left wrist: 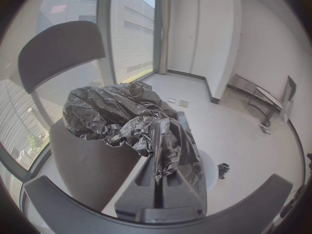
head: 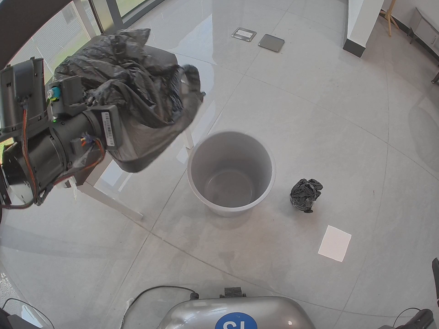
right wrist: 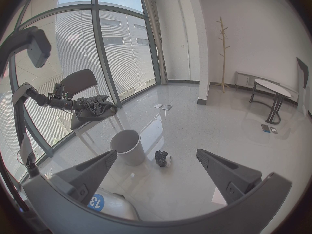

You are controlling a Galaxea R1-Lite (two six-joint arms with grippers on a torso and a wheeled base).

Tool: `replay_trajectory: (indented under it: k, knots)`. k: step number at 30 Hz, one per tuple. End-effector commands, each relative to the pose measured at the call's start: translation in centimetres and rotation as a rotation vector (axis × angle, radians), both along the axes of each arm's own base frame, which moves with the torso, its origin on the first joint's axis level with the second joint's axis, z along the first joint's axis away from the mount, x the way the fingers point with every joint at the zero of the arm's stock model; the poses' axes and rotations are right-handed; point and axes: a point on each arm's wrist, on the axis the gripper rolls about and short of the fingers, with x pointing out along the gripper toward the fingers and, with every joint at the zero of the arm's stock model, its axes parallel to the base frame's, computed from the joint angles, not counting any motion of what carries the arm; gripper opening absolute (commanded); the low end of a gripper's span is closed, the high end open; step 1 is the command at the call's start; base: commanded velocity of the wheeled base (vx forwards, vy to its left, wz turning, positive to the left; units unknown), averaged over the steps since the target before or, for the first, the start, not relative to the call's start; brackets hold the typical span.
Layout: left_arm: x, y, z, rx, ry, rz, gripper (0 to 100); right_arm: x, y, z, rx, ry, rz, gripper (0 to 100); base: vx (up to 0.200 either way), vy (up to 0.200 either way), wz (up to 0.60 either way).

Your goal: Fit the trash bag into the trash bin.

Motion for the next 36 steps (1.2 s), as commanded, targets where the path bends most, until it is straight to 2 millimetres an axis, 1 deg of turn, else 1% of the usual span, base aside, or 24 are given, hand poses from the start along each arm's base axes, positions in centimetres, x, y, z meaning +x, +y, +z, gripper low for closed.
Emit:
replay_trajectory:
  k: [1, 2, 3, 4, 7, 9, 12, 13, 15, 19, 24, 26, 28, 29, 30, 36]
  knots:
    - [-2.8, -4.5, 0.6, 0.055, 0.046, -0.210, 0, 3.4, 0.3, 3.7, 0.016, 0.174, 0.029, 100, 0.000, 0.000, 0.00]
    - [-2.6, -4.8, 1.0, 0.048, 0.038, -0.213, 0, 3.6, 0.3, 4.3, 0.023, 0.174, 0.032, 100, 0.000, 0.000, 0.00]
    - [-2.6, -4.8, 1.0, 0.047, 0.037, -0.213, 0, 3.7, 0.3, 4.4, 0.024, 0.173, 0.033, 100, 0.000, 0.000, 0.00]
    - [-2.2, -5.2, 1.4, 0.043, 0.032, -0.211, 0, 4.2, 0.4, 5.1, 0.031, 0.187, 0.054, 100, 0.000, 0.000, 0.00]
    - [-2.0, -5.4, 2.2, 0.027, 0.014, -0.216, 0, 5.1, 0.6, 5.9, 0.031, 0.207, 0.078, 100, 0.000, 0.000, 0.00]
    - [-2.2, -5.8, 2.9, 0.021, 0.006, -0.231, 0, 6.1, 0.7, 6.6, 0.025, 0.230, 0.093, 100, 0.000, 0.000, 0.00]
    - [-2.1, -6.1, 3.8, 0.003, -0.006, -0.236, 0, 7.3, 0.8, 7.2, 0.017, 0.243, 0.107, 100, 0.000, 0.000, 0.00]
    - [-1.9, -6.2, 4.5, -0.018, -0.019, -0.236, 0, 8.2, 0.9, 7.4, 0.015, 0.240, 0.115, 100, 0.000, 0.000, 0.00]
    - [-1.7, -6.5, 5.3, -0.032, -0.031, -0.236, 0, 9.2, 1.0, 7.6, 0.012, 0.231, 0.119, 100, 0.000, 0.000, 0.00]
    - [-1.9, -6.5, 6.2, -0.064, -0.024, -0.238, 0, 10.9, 1.2, 7.4, 0.000, 0.264, 0.130, 100, 0.000, 0.000, 0.00]
    - [-2.6, -6.2, 7.8, -0.121, -0.016, -0.248, 0, 12.9, 1.5, 6.8, 0.004, 0.331, 0.227, 100, 0.000, 0.000, 0.00]
    - [-3.1, -6.3, 8.4, -0.143, -0.013, -0.265, 0, 14.3, 1.7, 6.5, 0.004, 0.355, 0.233, 100, 0.000, 0.000, 0.00]
    - [-3.8, -6.6, 8.8, -0.159, -0.007, -0.294, 0, 16.1, 1.8, 6.4, 0.006, 0.363, 0.229, 100, 0.000, 0.000, 0.00]
    - [-3.8, -6.6, 8.8, -0.159, -0.007, -0.294, 0, 16.1, 1.8, 6.4, 0.006, 0.363, 0.229, 100, 0.000, 0.000, 0.00]
    - [-4.2, -6.8, 9.0, -0.160, -0.004, -0.312, 0, 17.9, 1.9, 6.1, 0.006, 0.363, 0.236, 100, 0.000, 0.000, 0.00]
    - [-4.6, -6.7, 9.4, -0.178, -0.012, -0.323, 0, 22.4, 2.8, 5.5, 0.007, 0.311, 0.358, 100, 0.000, 0.000, 0.00]
